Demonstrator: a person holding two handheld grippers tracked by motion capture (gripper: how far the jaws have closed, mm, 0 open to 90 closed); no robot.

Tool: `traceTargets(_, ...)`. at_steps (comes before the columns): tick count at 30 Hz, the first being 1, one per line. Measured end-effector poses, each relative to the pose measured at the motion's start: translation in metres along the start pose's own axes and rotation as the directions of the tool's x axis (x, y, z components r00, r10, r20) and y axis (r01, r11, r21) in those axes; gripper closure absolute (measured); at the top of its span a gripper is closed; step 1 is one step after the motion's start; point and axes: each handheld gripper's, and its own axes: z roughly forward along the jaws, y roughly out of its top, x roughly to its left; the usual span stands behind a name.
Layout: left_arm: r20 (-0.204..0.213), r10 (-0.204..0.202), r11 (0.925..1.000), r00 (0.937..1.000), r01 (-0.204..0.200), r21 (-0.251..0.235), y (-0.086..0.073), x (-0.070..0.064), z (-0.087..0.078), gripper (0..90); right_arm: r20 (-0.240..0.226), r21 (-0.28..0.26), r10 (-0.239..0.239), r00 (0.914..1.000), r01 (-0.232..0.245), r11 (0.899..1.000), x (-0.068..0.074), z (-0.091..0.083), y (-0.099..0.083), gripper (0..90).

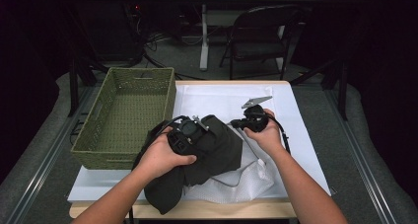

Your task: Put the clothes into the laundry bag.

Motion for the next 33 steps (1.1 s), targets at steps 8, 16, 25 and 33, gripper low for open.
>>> traceTargets(8, 0.005, 0.023, 0.9996, 0.9997, -0.023, 0.017, 0.000, -0.003, 0.009, 59.9, 0.001, -0.017, -0.010, 1.0000, 0.010, 1.000, 0.001, -0.002, 0.001, 89.9)
traceTargets(16, 0.009, 0.026, 0.9993, 0.9996, -0.027, 0.027, -0.002, -0.006, 0.019, 59.9, -0.002, -0.035, -0.014, 0.9999, 0.014, 0.999, 0.004, -0.005, 0.006, 89.9)
traceTargets(25, 0.008, 0.012, 0.9987, 0.9999, -0.012, 0.050, -0.005, -0.002, 0.037, 59.9, -0.015, -0.044, -0.027, 0.9995, 0.026, 0.999, 0.010, -0.009, 0.009, 90.0)
traceTargets(33, -0.009, 0.024, 0.9982, 0.9997, -0.024, 0.055, -0.006, -0.006, 0.047, 59.8, -0.032, -0.087, -0.028, 0.9991, 0.025, 0.996, 0.016, -0.017, 0.013, 90.0)
